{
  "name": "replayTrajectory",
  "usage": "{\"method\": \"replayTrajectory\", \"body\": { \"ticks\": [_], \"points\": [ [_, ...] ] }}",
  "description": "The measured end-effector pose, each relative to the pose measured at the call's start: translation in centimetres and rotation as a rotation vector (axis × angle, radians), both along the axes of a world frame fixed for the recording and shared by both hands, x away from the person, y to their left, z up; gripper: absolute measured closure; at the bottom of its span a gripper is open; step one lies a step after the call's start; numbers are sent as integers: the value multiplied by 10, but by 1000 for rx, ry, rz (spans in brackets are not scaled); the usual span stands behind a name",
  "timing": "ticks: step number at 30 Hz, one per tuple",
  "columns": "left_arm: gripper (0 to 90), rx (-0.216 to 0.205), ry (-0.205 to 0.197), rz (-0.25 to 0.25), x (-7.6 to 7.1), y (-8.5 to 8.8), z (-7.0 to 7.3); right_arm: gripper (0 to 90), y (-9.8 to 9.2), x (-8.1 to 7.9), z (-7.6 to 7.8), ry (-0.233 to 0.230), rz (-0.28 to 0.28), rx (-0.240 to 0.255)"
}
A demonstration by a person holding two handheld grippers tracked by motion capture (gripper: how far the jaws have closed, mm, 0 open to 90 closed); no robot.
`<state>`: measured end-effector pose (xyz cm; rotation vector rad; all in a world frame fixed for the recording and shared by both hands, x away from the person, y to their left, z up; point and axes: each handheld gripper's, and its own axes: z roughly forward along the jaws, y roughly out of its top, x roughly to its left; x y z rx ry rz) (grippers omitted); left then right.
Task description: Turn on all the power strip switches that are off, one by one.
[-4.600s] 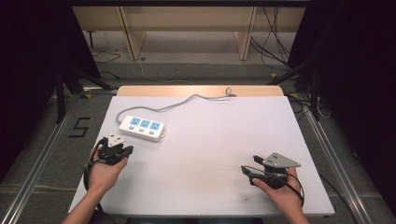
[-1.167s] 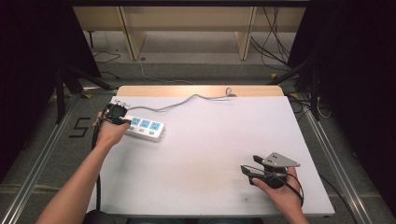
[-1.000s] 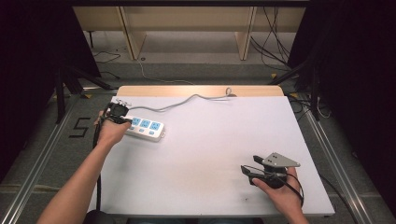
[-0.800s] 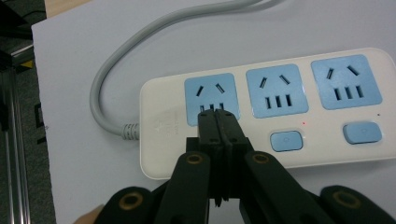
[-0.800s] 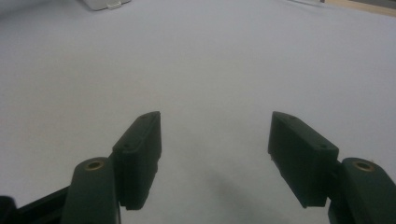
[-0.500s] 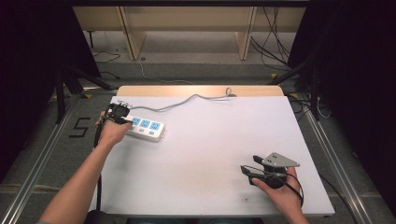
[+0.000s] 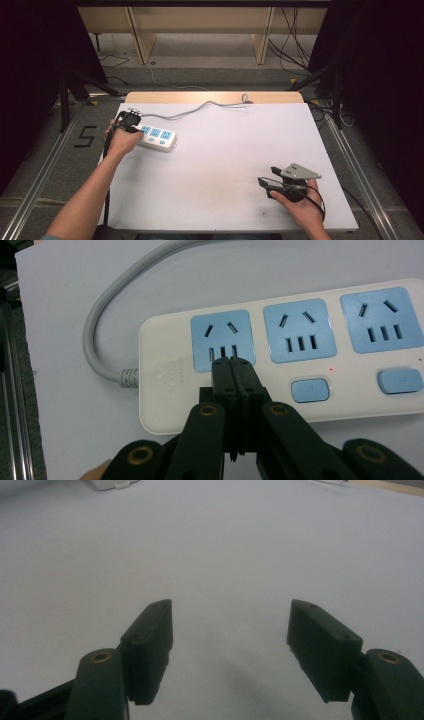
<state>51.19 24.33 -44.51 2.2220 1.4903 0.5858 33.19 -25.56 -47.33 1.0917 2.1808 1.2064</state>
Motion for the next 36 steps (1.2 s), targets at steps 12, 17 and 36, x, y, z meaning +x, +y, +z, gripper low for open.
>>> {"method": "replayTrajectory", "body": {
  "ticks": [12,17,36],
  "points": [
    [898,12,17,5,2,-1,0,359,0,0,1,-3,0,-3],
    [898,21,29,2,3,-2,1,359,0,0,1,-6,2,-4],
    [899,31,50,-5,6,-3,0,359,0,-1,1,-5,4,-5]
  ]
}}
